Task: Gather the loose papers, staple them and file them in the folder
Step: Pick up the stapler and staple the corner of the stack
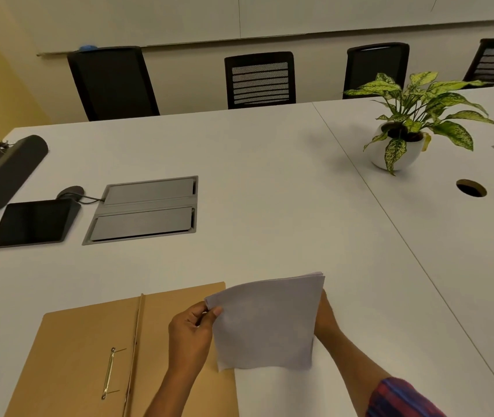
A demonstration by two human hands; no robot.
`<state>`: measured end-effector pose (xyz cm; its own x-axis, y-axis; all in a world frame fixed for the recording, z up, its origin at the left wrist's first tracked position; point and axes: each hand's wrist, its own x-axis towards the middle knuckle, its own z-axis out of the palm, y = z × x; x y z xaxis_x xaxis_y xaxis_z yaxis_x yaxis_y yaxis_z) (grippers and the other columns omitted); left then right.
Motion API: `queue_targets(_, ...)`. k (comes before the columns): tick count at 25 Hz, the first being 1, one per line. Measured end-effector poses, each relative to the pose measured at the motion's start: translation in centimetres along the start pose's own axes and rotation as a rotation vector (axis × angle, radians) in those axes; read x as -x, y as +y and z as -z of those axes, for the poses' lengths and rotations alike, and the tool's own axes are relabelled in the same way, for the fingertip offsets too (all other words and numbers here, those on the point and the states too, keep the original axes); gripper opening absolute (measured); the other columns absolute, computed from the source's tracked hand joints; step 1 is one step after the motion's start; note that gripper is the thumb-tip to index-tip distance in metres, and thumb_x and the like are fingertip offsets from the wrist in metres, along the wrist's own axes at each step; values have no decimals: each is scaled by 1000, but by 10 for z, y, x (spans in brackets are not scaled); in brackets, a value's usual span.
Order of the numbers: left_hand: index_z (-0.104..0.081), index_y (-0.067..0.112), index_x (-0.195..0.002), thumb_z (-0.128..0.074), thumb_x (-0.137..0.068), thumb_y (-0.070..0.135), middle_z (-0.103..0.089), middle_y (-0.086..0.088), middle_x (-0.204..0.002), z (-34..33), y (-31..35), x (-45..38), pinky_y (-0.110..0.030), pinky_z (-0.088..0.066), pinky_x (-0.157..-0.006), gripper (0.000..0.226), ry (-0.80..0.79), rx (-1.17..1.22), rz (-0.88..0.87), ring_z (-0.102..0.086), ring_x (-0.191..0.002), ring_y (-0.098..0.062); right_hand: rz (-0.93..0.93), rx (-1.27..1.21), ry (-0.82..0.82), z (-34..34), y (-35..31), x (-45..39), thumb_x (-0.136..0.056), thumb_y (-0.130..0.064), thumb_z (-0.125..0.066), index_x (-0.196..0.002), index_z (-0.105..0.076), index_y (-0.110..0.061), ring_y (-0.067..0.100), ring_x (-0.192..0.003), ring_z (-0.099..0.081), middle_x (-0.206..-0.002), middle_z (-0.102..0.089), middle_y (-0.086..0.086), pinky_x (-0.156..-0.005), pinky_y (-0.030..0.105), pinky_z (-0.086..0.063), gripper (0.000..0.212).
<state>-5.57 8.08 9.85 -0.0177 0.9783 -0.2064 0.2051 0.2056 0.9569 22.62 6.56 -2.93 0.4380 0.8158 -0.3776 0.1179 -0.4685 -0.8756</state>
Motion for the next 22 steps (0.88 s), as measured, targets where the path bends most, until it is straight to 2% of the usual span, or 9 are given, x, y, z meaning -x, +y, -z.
queue_targets(2,-78,25,-99,-70,-88,10,-80,7,-94,-3,2,-1,-23,-55,-78,21,-15,7,-1,-74,-90,-6,-17,-76,107,19,-15,15,-92,-19,-61,-79,-53,-20,19,-67,-62,-82,-65,0,-63,40,-52,16)
queue_targets(4,-78,25,-99,-70,-88,10,-80,5,-94,-7,6,0,-24,-55,-77,20,-28,7,-1,-75,-90,-10,-26,-321,176,48,-28,30,-97,-16,-64,-102,-56,-10,21,-81,-74,-94,-72,6,-70,35,-59,11)
queue_targets(8,-76,35,-90,-71,-88,12,-81,6,-90,-16,14,4,-27,-56,-74,24,-45,-20,-17,-74,-80,-9,65,-639,116,101,-68,58,-80,-14,-77,-117,-60,-1,30,-80,-73,-89,-74,14,-76,39,-63,42)
queue_targets(11,-75,39,-84,-71,-88,12,-80,8,-85,-19,15,5,-30,-56,-72,28,-62,-35,-23,-73,-73,-8,57,-767,28,120,-101,80,-58,-32,-94,-116,-63,-4,22,-77,-73,-88,-71,9,-67,25,-62,71)
queue_targets(13,-75,38,-83,-70,-89,13,-80,11,-83,-21,16,7,-36,-60,-77,26,-72,-45,-23,-75,-79,-13,66,-776,-21,123,-118,92,-71,-36,-85,-120,-62,-10,16,-67,-69,-97,-73,12,-52,18,-54,60)
queue_targets(15,-75,37,-83,-70,-89,14,-80,9,-83,-23,18,7,-40,-60,-79,24,-77,-44,-20,-75,-81,-18,117,-742,-79,122,-135,99,-96,-36,-59,-129,-60,-15,11,-52,-53,-94,-68,13,-43,17,-41,39)
queue_targets(17,-75,37,-82,-71,-89,15,-80,4,-84,-26,21,8,-45,-60,-79,23,-85,-57,-26,-75,-82,-25,168,-754,-196,117,-153,105,-104,-45,-40,-134,-59,-17,9,-47,-39,-85,-58,9,-42,18,-34,46)
queue_targets(19,-76,35,-80,-71,-88,17,-80,-2,-84,-29,22,9,-50,-60,-80,21,-98,-76,-26,-74,-83,-31,217,-676,-261,109,-173,115,-103,-46,-39,-133,-61,-16,10,-49,-37,-84,-56,8,-45,21,-34,48)
queue_targets(22,-79,28,-80,-71,-87,19,-79,-4,-82,-33,22,10,-51,-59,-79,14,-120,-92,-17,-73,-83,-32,386,-273,-242,92,-196,130,-100,-29,-56,-114,-71,-13,17,-58,-51,-106,-70,6,-53,25,-44,27)
